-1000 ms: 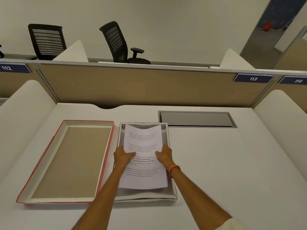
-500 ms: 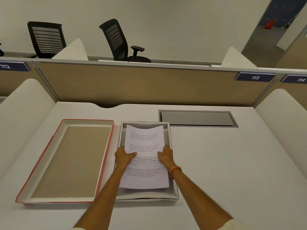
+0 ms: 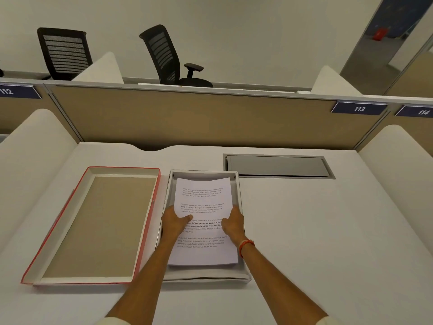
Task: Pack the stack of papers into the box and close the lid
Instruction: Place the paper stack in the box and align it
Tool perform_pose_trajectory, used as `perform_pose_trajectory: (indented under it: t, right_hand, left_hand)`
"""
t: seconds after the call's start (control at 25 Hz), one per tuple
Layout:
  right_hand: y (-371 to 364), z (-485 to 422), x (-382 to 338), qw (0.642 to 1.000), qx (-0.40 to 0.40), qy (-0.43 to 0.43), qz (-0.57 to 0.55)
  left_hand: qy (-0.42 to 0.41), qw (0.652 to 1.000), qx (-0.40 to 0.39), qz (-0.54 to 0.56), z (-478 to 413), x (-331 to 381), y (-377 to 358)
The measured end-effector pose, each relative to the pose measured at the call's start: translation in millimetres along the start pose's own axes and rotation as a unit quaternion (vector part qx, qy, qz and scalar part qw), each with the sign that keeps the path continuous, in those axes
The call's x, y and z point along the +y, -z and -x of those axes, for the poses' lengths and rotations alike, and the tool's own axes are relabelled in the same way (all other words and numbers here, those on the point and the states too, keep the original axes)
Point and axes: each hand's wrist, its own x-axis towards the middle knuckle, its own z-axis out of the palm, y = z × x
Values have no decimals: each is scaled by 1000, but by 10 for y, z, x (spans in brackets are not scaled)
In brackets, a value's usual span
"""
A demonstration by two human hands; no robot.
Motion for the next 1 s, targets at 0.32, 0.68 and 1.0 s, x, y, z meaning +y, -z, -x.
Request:
perform_pose_trajectory:
  t: [0.32, 0.68, 1.0]
  right_hand:
    - [28, 48, 2, 1000, -10, 1, 9]
    - [98, 19, 0, 999, -31, -37, -10]
    - [109, -4, 17, 997, -33, -59, -45]
  left_hand:
    - [-21, 998, 31, -42, 81, 43, -30]
    - [-17, 996, 32, -77, 56, 46, 60]
    - [9, 999, 22, -38, -21, 35, 89]
